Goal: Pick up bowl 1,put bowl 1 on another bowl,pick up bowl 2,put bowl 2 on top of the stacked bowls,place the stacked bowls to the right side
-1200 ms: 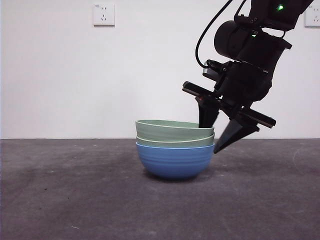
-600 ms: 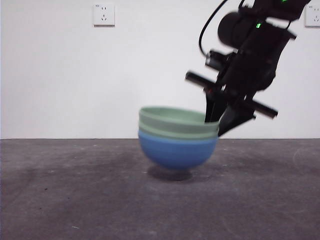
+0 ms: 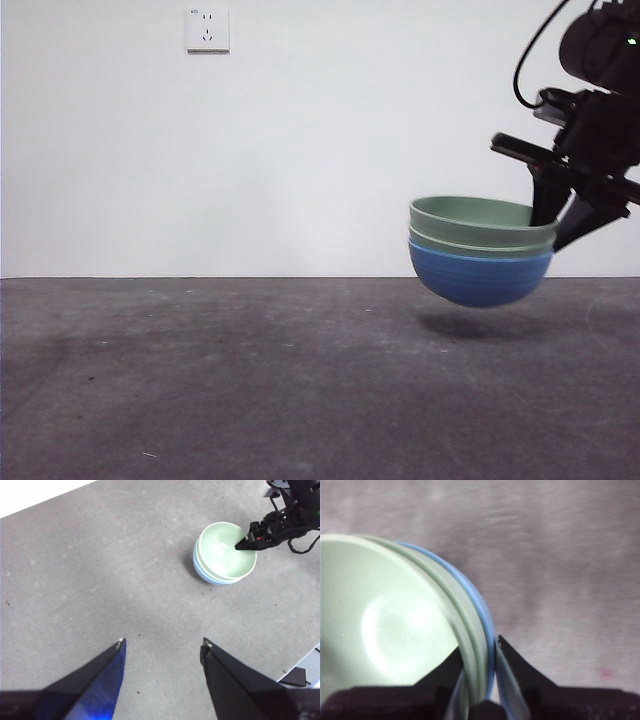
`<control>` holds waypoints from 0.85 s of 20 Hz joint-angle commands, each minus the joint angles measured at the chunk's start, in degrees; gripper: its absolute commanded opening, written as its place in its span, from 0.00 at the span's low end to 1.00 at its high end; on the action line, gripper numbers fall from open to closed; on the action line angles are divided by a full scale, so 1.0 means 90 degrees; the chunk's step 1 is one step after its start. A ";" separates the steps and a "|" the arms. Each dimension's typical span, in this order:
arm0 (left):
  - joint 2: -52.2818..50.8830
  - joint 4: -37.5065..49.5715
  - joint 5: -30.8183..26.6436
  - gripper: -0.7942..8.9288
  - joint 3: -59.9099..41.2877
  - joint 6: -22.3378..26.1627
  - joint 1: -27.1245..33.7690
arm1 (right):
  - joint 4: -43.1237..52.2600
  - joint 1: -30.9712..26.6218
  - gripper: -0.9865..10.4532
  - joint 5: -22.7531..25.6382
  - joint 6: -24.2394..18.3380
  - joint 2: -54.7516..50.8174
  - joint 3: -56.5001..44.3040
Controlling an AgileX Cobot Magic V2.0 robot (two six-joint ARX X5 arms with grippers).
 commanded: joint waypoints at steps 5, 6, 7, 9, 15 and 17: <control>0.0002 -0.0308 0.0007 0.34 -0.0019 0.0075 -0.0019 | 0.0029 -0.0039 0.08 0.0119 -0.0223 0.0588 -0.0015; 0.0002 -0.0308 0.0007 0.34 -0.0019 0.0075 -0.0019 | 0.0019 -0.0061 0.08 0.0107 -0.0223 0.0641 -0.0015; 0.0002 -0.0308 0.0005 0.34 -0.0019 0.0075 -0.0019 | -0.0029 -0.0073 0.08 0.0109 -0.0231 0.0668 -0.0015; 0.0002 -0.0308 0.0005 0.34 -0.0019 0.0075 -0.0019 | -0.0068 -0.0073 0.13 0.0100 -0.0250 0.0680 -0.0015; 0.0005 -0.0308 0.0005 0.34 -0.0019 0.0075 -0.0019 | -0.0097 -0.0073 0.32 0.0041 -0.0248 0.0678 -0.0015; 0.0005 -0.0308 0.0005 0.34 -0.0019 0.0075 -0.0019 | -0.0095 -0.0073 0.34 0.0036 -0.0248 0.0673 -0.0015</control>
